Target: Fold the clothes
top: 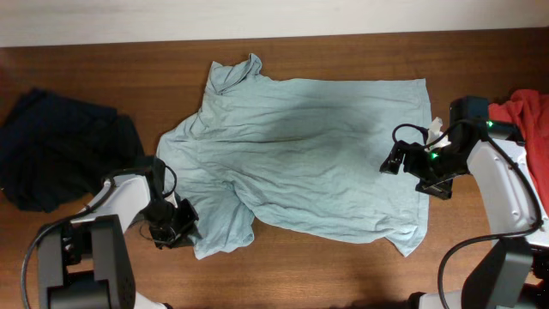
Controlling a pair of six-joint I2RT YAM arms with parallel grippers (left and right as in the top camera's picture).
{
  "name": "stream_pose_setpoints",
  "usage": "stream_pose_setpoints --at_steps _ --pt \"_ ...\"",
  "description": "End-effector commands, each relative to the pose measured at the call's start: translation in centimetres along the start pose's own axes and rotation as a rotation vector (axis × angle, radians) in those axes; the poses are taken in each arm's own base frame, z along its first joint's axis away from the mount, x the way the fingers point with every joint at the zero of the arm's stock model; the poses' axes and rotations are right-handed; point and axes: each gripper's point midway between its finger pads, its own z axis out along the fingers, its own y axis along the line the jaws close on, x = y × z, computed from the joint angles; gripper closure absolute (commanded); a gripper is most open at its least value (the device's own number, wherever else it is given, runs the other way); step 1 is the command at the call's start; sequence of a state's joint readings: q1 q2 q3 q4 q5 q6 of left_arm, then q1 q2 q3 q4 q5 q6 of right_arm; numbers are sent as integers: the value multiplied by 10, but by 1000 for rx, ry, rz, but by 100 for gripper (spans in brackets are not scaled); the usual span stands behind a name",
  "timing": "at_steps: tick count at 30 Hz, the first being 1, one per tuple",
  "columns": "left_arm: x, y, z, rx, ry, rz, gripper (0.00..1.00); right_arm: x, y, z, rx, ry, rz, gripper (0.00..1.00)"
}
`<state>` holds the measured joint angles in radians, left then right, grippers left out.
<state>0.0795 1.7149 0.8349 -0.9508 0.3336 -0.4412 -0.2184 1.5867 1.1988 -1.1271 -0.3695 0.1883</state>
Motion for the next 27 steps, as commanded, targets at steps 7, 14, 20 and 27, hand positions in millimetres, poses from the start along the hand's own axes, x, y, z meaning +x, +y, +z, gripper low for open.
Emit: stream_pose_setpoints --at_steps 7,14,20,27 --pt "-2 27 -36 -46 -56 -45 99 7 -36 3 89 60 109 1" --pt "-10 61 -84 -51 -227 -120 99 22 -53 16 102 156 179 1" --pt "-6 67 -87 -68 -228 -115 100 59 -63 28 138 281 247 2" --pt "-9 66 -88 -65 -239 -113 100 103 -75 51 175 389 389 50"
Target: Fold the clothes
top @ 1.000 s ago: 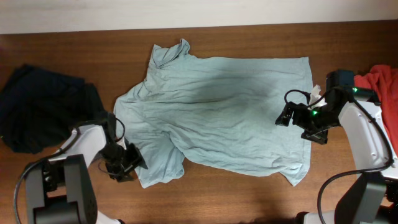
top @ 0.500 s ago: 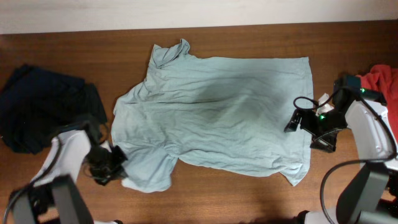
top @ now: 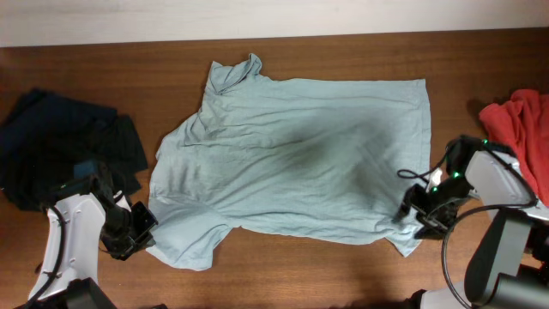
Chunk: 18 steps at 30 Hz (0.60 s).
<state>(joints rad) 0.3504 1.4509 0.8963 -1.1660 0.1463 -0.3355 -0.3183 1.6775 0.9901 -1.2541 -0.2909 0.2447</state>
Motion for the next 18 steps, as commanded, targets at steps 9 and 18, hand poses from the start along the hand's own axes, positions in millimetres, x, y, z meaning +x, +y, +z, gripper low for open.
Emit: stream_pose_setpoints --at_steps 9,18 --pt "-7 3 -6 -12 -40 36 99 8 -11 43 -20 27 282 73" --pt "-9 5 -6 -24 -51 51 99 12 -26 38 73 29 278 43"
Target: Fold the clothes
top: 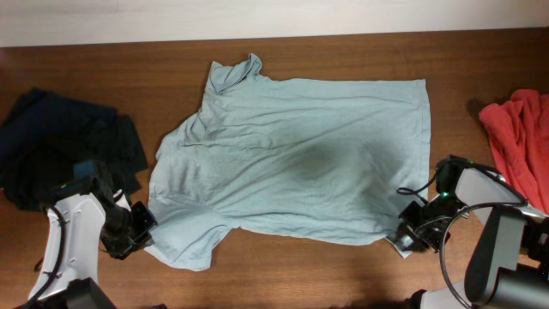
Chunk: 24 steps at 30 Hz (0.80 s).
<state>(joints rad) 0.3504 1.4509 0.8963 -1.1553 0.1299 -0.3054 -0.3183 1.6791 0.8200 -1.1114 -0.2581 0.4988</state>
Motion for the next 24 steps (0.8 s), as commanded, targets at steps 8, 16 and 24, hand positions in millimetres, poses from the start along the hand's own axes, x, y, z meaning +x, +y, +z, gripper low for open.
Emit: stream_pose_setpoints --at_steps 8,16,24 --pt "-9 2 -6 -8 -49 21 99 -6 -8 11 24 -28 46 32" --pt "-9 2 -6 -8 -49 21 99 -13 -18 20 65 -73 42 67" --pt "-9 2 -6 -8 -49 21 99 -58 -32 -54 265 -290 52 87"
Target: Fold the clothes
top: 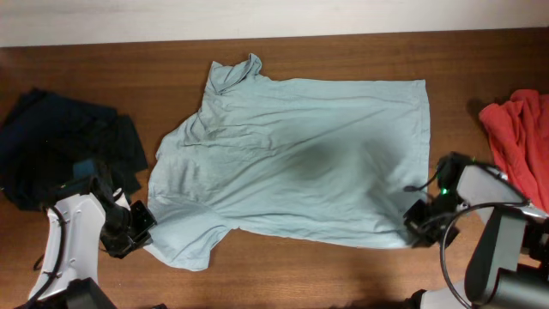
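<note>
A light blue T-shirt (300, 163) lies spread on the wooden table (343, 275), collar at the far left and hem to the right. My left gripper (140, 238) sits at the edge of the near sleeve (184, 245) and looks shut on its cloth. My right gripper (415, 228) rests on the near right hem corner, apparently shut on it. The overhead view does not show the fingertips of either gripper clearly.
A heap of dark clothes (60, 154) lies at the left edge of the table. A red garment (519, 137) lies at the right edge, just beyond my right arm. Bare wood runs along the front.
My right gripper has shifted slightly right and up at the hem corner. The corner flap that stuck out below it no longer shows. The left gripper and sleeve have barely moved.
At first the near sleeve was bunched under the shirt with my left gripper on it, and my right gripper was at mid hem. Then the sleeve lay drawn out to the left and my right gripper was near the front hem corner, where both remain.
</note>
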Controlling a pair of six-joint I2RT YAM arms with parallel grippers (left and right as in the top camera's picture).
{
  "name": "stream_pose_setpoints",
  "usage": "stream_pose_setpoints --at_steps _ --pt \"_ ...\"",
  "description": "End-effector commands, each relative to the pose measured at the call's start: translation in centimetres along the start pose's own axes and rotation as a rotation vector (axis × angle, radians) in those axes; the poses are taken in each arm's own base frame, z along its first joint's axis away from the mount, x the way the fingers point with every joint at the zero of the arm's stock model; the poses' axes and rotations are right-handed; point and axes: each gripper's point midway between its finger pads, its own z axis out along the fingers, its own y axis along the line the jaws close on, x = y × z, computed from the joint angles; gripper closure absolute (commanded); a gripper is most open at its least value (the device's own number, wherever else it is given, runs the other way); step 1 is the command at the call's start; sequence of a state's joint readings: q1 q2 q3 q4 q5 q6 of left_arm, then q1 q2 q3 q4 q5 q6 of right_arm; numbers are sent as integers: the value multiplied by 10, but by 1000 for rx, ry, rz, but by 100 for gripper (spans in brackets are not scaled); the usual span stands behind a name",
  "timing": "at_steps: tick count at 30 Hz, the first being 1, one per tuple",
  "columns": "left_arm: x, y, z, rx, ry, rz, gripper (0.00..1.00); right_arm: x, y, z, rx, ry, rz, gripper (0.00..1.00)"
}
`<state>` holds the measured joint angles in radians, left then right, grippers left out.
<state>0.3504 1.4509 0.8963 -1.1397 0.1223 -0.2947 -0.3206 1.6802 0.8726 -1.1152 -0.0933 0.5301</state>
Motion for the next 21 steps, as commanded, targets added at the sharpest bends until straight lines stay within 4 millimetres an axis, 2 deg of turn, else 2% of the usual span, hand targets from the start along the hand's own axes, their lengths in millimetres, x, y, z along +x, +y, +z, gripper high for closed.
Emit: stream_pose_setpoints --at_steps 1,6,10,15,16,17,18,19,20,21 --pt "-5 2 -6 -6 -29 8 99 -45 -28 -45 184 -200 39 87" --pt "-5 2 -6 -6 -29 9 99 -69 -52 -88 242 -292 114 85" --pt "-4 3 -6 -8 -25 16 99 -67 -60 -90 235 -268 135 78" --pt "5 4 -6 -12 9 15 98 -65 -61 -90 240 -258 135 78" --pt "6 2 -6 2 16 15 89 -66 -60 -90 233 -260 135 78" --pt "7 1 -6 9 19 14 78 -67 -56 -89 214 -261 133 78" --pt "8 -1 -7 17 24 14 65 -66 -46 -87 164 -246 93 73" --pt "8 -3 -8 29 27 19 60 -66 -32 -86 93 -228 32 66" --pt "8 -10 -11 68 30 54 58 -65 -8 -85 -34 -207 -61 55" --pt "8 -14 -13 90 32 72 57 -63 10 -86 -126 -195 -122 52"
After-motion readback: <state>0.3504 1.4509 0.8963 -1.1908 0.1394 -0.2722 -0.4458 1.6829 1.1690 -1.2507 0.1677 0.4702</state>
